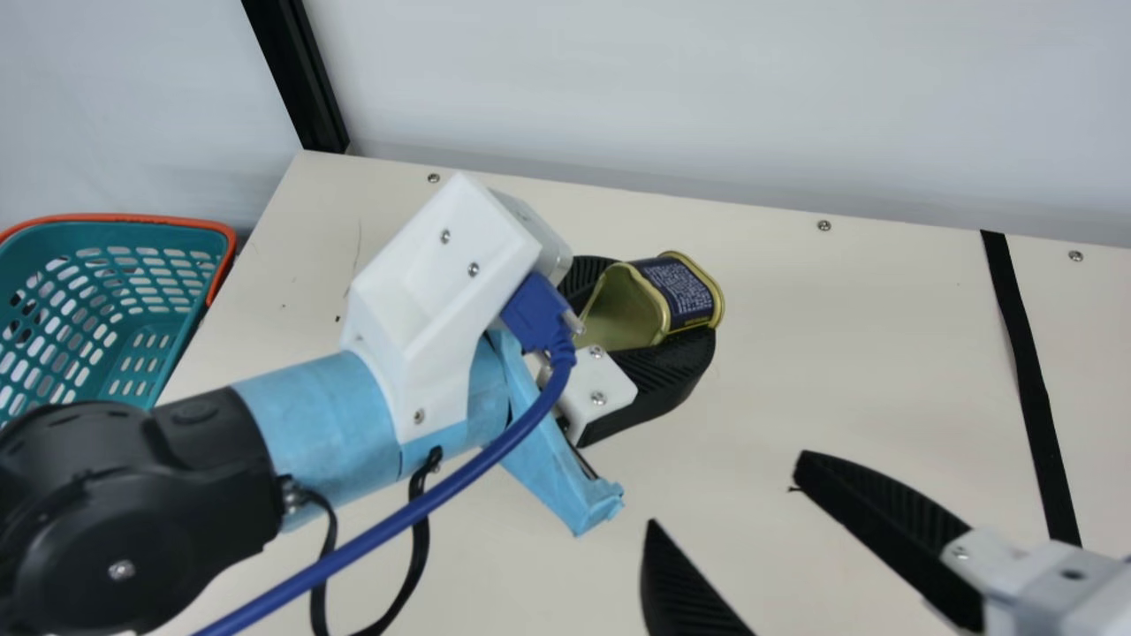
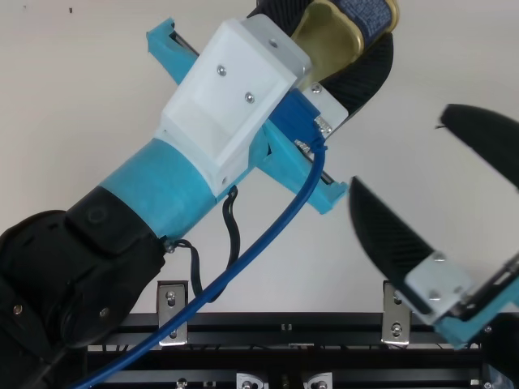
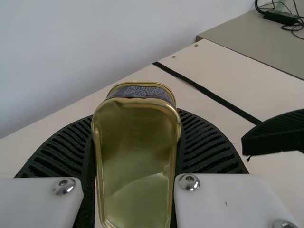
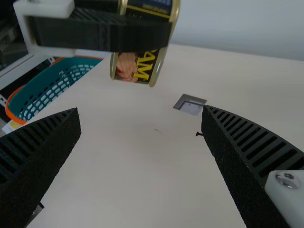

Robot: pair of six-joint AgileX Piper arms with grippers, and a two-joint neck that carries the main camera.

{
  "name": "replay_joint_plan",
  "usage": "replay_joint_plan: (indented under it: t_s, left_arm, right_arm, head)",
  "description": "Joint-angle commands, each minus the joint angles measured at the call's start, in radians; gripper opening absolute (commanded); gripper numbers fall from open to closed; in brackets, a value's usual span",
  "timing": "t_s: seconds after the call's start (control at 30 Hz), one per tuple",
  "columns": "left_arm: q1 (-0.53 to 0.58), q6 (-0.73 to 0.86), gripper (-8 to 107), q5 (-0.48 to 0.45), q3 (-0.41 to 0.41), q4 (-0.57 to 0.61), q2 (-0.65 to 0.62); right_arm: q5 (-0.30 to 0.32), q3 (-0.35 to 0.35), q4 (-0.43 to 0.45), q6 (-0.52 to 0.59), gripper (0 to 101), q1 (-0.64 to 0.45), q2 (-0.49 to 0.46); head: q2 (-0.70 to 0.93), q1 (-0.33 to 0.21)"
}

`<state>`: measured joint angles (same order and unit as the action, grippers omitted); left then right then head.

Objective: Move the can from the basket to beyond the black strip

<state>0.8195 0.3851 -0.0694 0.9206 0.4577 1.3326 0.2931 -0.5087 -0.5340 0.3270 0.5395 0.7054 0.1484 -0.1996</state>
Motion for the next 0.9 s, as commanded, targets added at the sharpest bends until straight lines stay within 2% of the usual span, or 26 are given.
replay_joint_plan:
  t_s: [0.0, 0.3, 0.63, 0.87]
  left_arm:
    - [0.000, 0.000, 10, 0.000, 0.000, 0.000, 0.000]
    - [0.000, 0.000, 10, 0.000, 0.000, 0.000, 0.000]
    - [0.000, 0.000, 10, 0.000, 0.000, 0.000, 0.000]
    - [0.000, 0.000, 10, 0.000, 0.000, 0.000, 0.000]
  right_arm:
    - [0.000, 0.000, 0.000, 0.000, 101, 0.000, 0.000]
    - [-0.030, 0.007, 0.005, -0.021, 101, 0.038, 0.007]
    - [-0.165, 0.024, -0.043, -0.004, 101, 0.174, 0.065]
    - [-0.248, 0.025, -0.058, 0.006, 101, 0.219, 0.117]
  head:
    - [-0.003, -0.028]
    - [-0.003, -0.028]
    - [-0.003, -0.028]
    - [-0.003, -0.028]
